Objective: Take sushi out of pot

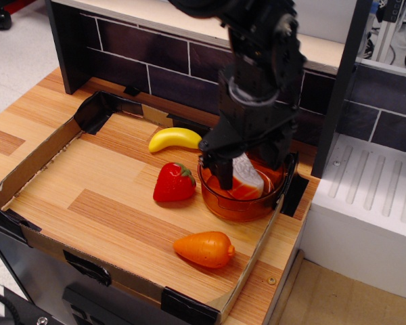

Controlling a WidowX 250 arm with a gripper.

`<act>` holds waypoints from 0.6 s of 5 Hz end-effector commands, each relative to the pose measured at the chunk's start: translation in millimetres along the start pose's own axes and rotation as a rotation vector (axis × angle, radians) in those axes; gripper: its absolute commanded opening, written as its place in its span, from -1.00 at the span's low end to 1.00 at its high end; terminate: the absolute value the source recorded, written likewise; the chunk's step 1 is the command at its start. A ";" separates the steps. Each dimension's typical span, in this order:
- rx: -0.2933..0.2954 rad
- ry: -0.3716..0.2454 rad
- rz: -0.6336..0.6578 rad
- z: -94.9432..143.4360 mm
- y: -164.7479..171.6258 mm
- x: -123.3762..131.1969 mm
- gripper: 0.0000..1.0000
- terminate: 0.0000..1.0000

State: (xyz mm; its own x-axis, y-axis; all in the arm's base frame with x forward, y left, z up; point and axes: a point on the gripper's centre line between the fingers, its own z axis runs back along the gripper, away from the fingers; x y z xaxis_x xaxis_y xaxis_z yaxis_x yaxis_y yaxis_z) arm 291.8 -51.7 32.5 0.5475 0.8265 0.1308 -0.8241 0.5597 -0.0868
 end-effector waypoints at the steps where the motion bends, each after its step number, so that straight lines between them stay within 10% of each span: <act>1: -0.005 -0.035 0.015 -6.3 -8.5 9.8 1.00 -1.00; 2: -0.002 -0.040 0.018 -9.3 -9.6 14.1 -1.00 -1.00; 3: -0.010 -0.058 0.026 -7.9 -7.7 17.6 -1.00 -1.00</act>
State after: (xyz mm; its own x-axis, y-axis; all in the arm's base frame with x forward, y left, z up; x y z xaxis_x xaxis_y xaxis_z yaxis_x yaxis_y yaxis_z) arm 299.5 -42.9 15.3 0.5283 0.8332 0.1635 -0.8379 0.5427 -0.0584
